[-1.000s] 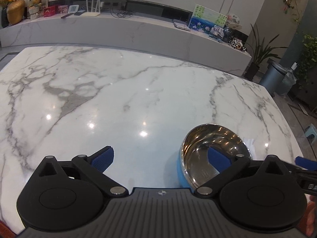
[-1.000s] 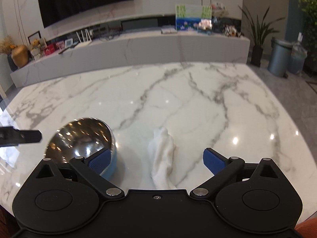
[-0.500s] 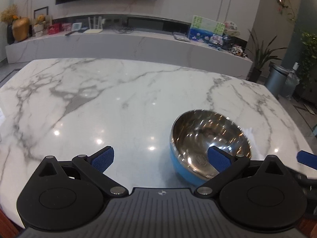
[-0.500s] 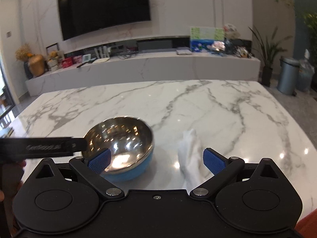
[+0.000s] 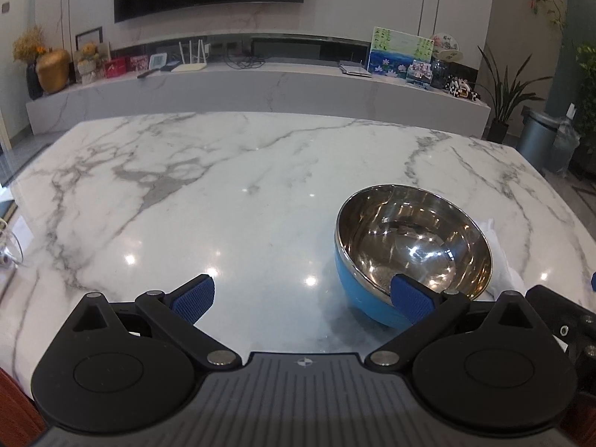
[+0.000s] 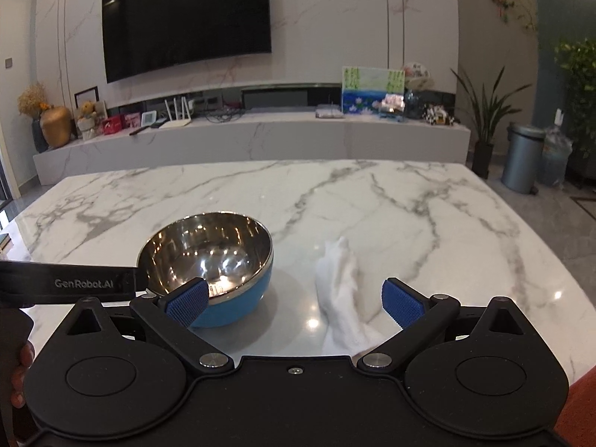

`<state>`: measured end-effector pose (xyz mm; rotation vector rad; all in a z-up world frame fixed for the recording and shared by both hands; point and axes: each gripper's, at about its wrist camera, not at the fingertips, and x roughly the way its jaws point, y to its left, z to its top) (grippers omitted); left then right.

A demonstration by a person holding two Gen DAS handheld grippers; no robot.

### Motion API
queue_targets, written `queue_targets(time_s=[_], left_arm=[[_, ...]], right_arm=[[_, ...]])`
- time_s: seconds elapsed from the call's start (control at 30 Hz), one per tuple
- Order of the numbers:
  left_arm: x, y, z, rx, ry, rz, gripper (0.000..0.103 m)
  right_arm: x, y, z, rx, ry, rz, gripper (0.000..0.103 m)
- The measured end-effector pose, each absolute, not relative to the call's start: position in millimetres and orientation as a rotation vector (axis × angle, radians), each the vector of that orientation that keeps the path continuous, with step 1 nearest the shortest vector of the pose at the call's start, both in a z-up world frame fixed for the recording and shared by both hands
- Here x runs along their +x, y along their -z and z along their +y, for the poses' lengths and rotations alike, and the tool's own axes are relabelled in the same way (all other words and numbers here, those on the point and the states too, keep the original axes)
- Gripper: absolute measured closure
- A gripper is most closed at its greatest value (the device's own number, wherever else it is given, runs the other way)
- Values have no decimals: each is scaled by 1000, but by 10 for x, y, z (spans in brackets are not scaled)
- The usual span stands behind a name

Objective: Clean bowl
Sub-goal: 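Open the right gripper and drop the white cloth beside the bowl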

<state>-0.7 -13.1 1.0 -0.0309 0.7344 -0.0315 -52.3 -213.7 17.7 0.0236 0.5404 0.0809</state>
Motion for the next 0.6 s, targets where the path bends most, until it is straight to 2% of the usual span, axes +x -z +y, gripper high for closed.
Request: queue_targets(time_s=[0.6], left_arm=[[-34, -30, -192, 18, 25, 717, 1]], right_arm=[[-524, -156, -2112, 8, -89, 549, 4]])
